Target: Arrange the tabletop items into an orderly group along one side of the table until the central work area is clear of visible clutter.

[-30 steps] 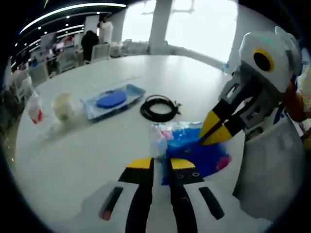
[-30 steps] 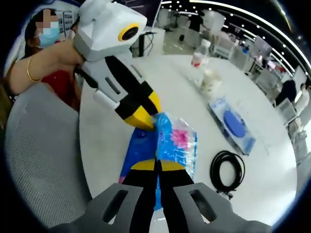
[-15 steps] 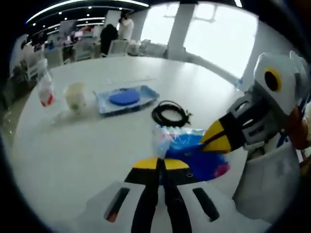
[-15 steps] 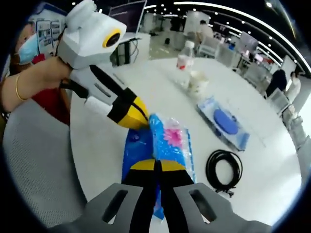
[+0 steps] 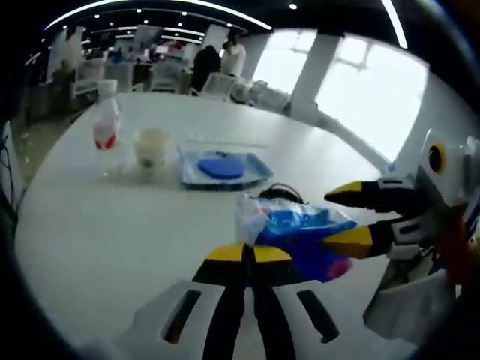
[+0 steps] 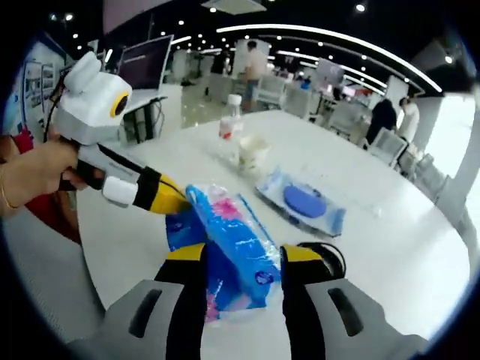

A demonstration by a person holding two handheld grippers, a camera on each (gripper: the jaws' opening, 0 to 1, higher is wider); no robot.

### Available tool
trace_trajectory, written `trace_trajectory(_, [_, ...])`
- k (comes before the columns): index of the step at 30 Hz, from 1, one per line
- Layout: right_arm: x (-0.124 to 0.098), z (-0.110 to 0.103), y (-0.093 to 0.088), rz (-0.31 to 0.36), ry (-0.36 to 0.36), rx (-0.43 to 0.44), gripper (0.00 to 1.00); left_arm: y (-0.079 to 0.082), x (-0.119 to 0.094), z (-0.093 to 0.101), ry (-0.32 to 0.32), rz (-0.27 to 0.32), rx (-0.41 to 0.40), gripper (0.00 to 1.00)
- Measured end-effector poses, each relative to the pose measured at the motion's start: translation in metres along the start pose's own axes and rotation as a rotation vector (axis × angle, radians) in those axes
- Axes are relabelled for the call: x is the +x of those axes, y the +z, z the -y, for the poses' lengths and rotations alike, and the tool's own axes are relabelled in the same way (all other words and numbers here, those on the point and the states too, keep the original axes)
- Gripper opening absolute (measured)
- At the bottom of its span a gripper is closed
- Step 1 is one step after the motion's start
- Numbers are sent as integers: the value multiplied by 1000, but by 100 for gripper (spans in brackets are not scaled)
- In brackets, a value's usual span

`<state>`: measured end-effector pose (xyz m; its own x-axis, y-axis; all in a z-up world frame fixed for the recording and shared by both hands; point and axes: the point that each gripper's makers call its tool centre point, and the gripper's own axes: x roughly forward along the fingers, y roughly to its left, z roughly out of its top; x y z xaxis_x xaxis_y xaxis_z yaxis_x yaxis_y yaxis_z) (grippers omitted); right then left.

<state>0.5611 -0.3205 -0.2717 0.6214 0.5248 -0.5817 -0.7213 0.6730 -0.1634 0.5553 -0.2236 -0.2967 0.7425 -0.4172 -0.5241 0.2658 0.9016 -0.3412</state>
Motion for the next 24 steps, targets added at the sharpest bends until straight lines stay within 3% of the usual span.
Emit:
trace_trajectory(3, [-3,8,-2,9,-56,95,46,6,-3,-7,38,40,-67,0])
trace_trajectory(5, [-5,11,-3,34,-79,172,45,3,-4,-8,34,33,-132,0])
trace_trajectory(8, [-6,11,-10,38,-101,272,46,5,-6,-13,70,43,-87,0])
trace_trajectory(11, [-3,11,-17,17,-108,348,42,9,-7,-14,77,67,-138,0])
trace_trajectory(14, [1,11,-18,19,-94,374,36,15,-10,-17,100,108,-149,0])
trace_trajectory(20, [2,13,-18,35,-104,417,31,13,-8,-14,80,100,-178,0])
trace_trajectory(24, [4,14,-19,39,-111,425,13,13,-7,-11,77,93,-159,0])
